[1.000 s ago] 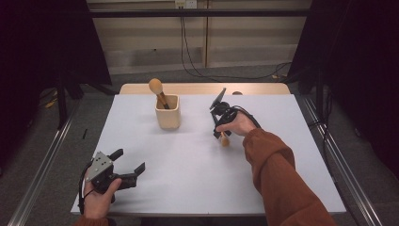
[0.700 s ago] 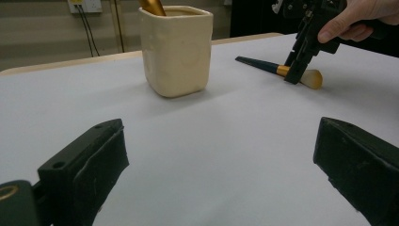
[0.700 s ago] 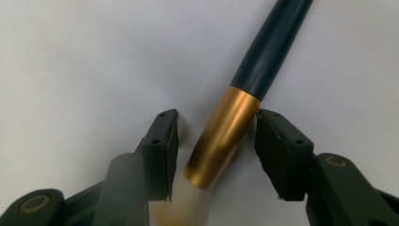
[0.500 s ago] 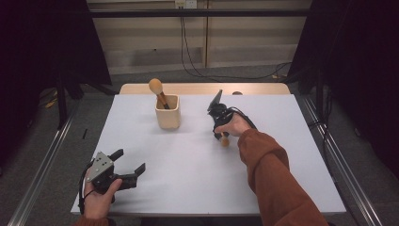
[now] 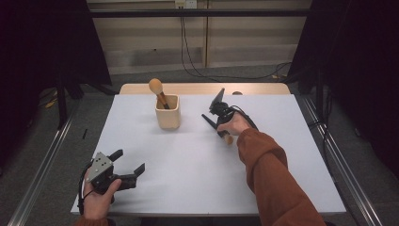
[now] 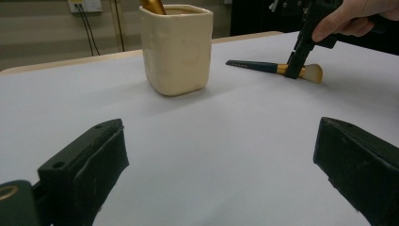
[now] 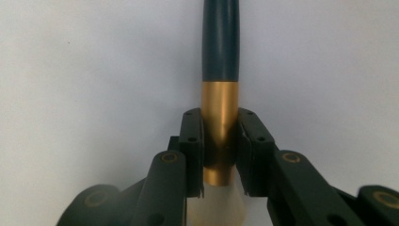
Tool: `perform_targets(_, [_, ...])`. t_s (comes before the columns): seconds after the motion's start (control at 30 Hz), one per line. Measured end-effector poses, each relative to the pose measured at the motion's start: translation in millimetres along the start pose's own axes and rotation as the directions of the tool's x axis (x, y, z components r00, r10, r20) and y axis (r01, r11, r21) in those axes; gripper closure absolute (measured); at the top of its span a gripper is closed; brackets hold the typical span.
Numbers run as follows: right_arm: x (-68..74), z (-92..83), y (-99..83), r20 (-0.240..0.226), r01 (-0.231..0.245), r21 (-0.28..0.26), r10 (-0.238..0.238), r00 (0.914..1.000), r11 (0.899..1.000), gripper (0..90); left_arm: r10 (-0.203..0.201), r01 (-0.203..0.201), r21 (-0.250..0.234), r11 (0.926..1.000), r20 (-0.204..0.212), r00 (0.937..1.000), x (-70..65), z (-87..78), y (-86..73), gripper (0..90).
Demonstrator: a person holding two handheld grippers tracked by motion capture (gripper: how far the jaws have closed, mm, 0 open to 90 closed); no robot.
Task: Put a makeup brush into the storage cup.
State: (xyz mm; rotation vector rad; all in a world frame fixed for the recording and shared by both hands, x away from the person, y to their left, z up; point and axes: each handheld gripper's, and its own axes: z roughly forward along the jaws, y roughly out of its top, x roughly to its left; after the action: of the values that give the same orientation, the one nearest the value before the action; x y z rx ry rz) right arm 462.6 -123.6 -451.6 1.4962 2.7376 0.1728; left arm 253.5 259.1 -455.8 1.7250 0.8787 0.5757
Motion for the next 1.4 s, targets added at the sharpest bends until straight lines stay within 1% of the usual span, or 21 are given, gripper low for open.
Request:
perform_targets(0.13, [-0.6,-0.4,-0.4,-0.004,-0.01,-0.003,0.01,0.9999,1.0,74.7,0.001,-0.001,0.002,1.0,0.002,1.0,0.3,0.0,-0.1,3.2])
perform_targets(0.37, [-3.4,-2.5,-3.8,-0.014,-0.012,-0.01,0.012,0.9998,1.0,74.7,-0.004,0.004,0.002,1.0,-0.004,1.0,0.5,-0.3,-0.4,3.2])
perform_targets(0.43, [-4.8,-4.4,-6.1,-0.026,-0.014,-0.022,0.014,0.9996,1.0,74.7,-0.004,0.004,0.0,1.0,-0.003,1.0,0.2,-0.3,-0.3,3.2])
perform_targets(0.53, [-9.3,-8.9,-10.4,-0.028,-0.027,-0.037,0.026,0.9993,0.999,74.7,0.0,0.0,0.003,1.0,0.0,1.0,0.2,0.0,-0.3,3.2])
perform_targets(0.6, [-13.0,-13.0,-13.8,-0.04,-0.042,-0.059,0.04,0.9984,0.997,74.7,0.0,0.0,0.002,1.0,-0.002,1.0,0.4,-0.1,-0.3,3.2])
perform_targets(0.67, [-16.7,-18.1,-16.8,-0.046,-0.042,-0.081,0.039,0.9982,0.996,74.7,-0.001,0.001,0.001,1.0,-0.004,1.0,0.3,0.0,-0.3,3.2])
perform_targets(0.73, [-19.8,-23.7,-20.0,-0.065,-0.055,-0.113,0.048,0.9968,0.992,74.7,0.003,-0.003,0.004,1.0,-0.002,1.0,0.4,-0.1,-0.2,3.2])
perform_targets(0.77, [-21.5,-26.0,-21.7,-0.072,-0.056,-0.133,0.047,0.9963,0.99,74.7,0.0,0.0,0.003,1.0,-0.004,1.0,0.2,-0.2,-0.2,3.2])
perform_targets(0.8, [-22.3,-28.3,-23.5,-0.079,-0.066,-0.145,0.055,0.9954,0.987,74.7,-0.004,0.004,0.002,1.0,-0.005,1.0,0.1,-0.3,-0.3,3.2])
perform_targets(0.93, [-27.7,-31.4,-32.4,-0.099,-0.069,-0.198,0.05,0.9938,0.978,74.8,-0.003,0.003,0.002,1.0,-0.008,1.0,0.3,-0.4,-0.4,3.2])
perform_targets(0.97, [-28.4,-31.5,-34.4,-0.107,-0.077,-0.197,0.057,0.9926,0.977,74.7,-0.003,0.003,0.002,1.0,-0.008,1.0,0.3,-0.4,-0.4,3.2])
perform_targets(1.0, [-29.8,-31.2,-36.2,-0.109,-0.073,-0.202,0.052,0.9927,0.977,74.7,-0.003,0.003,0.002,1.0,-0.008,1.0,0.2,-0.2,-0.4,3.2])
perform_targets(1.07, [-32.1,-31.9,-40.1,-0.121,-0.087,-0.232,0.06,0.9908,0.969,74.7,-0.004,0.004,0.001,1.0,-0.008,1.0,0.2,0.0,-0.3,3.2])
perform_targets(1.1, [-33.4,-32.3,-41.9,-0.127,-0.083,-0.249,0.052,0.9906,0.965,74.8,-0.004,0.004,0.001,1.0,-0.008,1.0,0.2,0.1,-0.4,3.2])
perform_targets(1.17, [-34.9,-33.4,-45.6,-0.133,-0.088,-0.277,0.052,0.9897,0.957,74.7,-0.003,0.003,0.001,1.0,-0.009,1.0,0.4,0.0,-0.3,3.2])
perform_targets(1.2, [-35.6,-34.0,-47.1,-0.142,-0.097,-0.293,0.057,0.9883,0.951,74.8,-0.002,0.002,0.001,1.0,-0.009,1.0,0.5,-0.1,-0.3,3.2])
perform_targets(1.23, [-36.9,-34.8,-48.8,-0.144,-0.091,-0.309,0.048,0.9884,0.947,74.7,-0.002,0.002,0.002,1.0,-0.009,1.0,0.5,0.0,-0.3,3.2])
perform_targets(1.3, [-38.2,-36.9,-52.2,-0.158,-0.104,-0.344,0.052,0.9861,0.933,74.7,-0.002,0.002,0.002,1.0,-0.01,0.9999,0.6,-0.1,-0.3,3.2])
perform_targets(1.33, [-38.0,-37.9,-53.8,-0.155,-0.104,-0.36,0.05,0.9866,0.927,74.7,-0.001,0.001,0.003,1.0,-0.011,0.9999,0.6,-0.1,-0.3,3.2])
perform_targets(1.37, [-38.1,-39.2,-55.7,-0.143,-0.111,-0.379,0.06,0.9879,0.919,74.7,-0.001,0.001,0.004,1.0,-0.012,0.9999,0.8,0.0,-0.4,3.2])
perform_targets(1.4, [-39.1,-39.9,-57.3,-0.148,-0.116,-0.396,0.061,0.9871,0.911,74.7,0.0,0.0,0.004,1.0,-0.012,0.9999,1.1,0.0,-0.4,3.2])
